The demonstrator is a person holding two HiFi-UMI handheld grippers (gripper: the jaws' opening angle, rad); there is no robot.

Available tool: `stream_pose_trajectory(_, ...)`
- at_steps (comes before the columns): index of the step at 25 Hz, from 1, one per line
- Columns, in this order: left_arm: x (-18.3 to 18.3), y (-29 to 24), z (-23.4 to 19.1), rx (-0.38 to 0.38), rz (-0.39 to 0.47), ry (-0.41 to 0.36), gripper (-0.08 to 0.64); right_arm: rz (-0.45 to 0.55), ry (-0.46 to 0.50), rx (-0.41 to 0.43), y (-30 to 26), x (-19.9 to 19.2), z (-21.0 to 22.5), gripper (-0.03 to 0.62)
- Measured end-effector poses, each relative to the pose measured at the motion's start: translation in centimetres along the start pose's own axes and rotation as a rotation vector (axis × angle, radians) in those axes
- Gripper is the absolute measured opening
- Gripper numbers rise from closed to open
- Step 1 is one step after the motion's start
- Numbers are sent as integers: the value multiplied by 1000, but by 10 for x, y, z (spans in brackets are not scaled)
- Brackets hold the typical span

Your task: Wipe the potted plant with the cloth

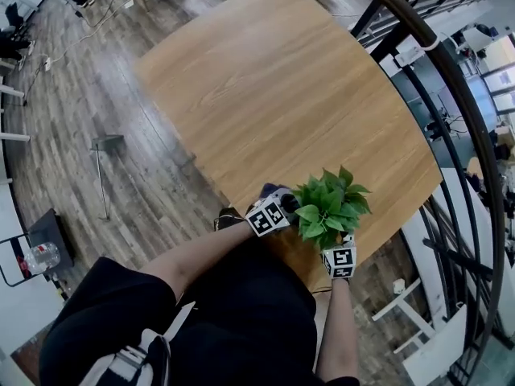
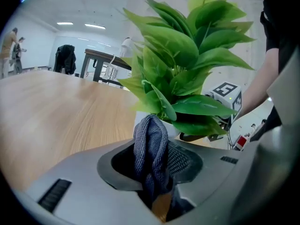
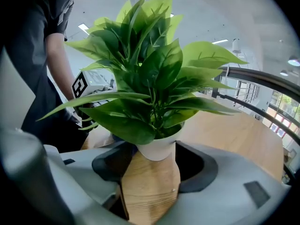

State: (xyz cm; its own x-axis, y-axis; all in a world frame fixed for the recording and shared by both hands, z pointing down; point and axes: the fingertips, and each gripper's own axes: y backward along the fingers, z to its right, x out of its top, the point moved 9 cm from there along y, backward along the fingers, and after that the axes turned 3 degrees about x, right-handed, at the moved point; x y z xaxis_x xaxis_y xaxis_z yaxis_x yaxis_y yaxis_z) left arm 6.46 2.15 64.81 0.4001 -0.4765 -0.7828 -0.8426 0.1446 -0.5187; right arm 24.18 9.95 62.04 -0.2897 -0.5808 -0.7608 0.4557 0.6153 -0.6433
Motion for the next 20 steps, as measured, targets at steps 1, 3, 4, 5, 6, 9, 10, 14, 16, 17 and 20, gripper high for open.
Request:
stream_pose_trajectory(1, 0, -3, 1, 10, 19, 26, 146, -12, 14, 5, 1, 0, 3, 273)
stream_pose_trajectory(3, -1, -8, 5, 21, 55, 65, 146, -41, 52, 7, 7, -3, 7, 273)
stream_pose_trajectory(4, -3, -11, 8, 20, 70, 77, 146, -52, 67, 3, 10, -6, 7, 273)
stream_pose_trajectory(5, -5, -11, 10, 19, 85, 86, 146, -59, 74, -1, 13, -9, 4, 273)
stream_pose_trajectory(6, -8, -11, 11, 21, 99, 94, 146, -65, 77, -1, 15, -12, 1, 273)
stream_pose_trajectory(9, -12, -8, 4, 44, 136, 116, 144, -95, 104, 30, 16, -17, -12, 273)
stream_pose_trajectory(10, -11, -7, 1, 47, 143, 116, 144, -117, 129, 59, 16, -20, -19, 273)
stream_pose_trajectory(14, -8, -2, -4, 43, 143, 85, 146, -217, 184, 141, 15, -28, -29, 273)
stream_pose_trajectory(16, -6, -3, -4, 46, 147, 75, 146, -213, 140, 66, 18, -30, -11, 273)
stream_pose_trajectory(17, -5, -4, -5, 47, 148, 70, 146, -208, 130, 20, 19, -28, -1, 273)
stream_pose_trajectory(20, -5, 0, -10, 71, 164, 73, 146, -210, 167, -39, 18, -18, 16, 273)
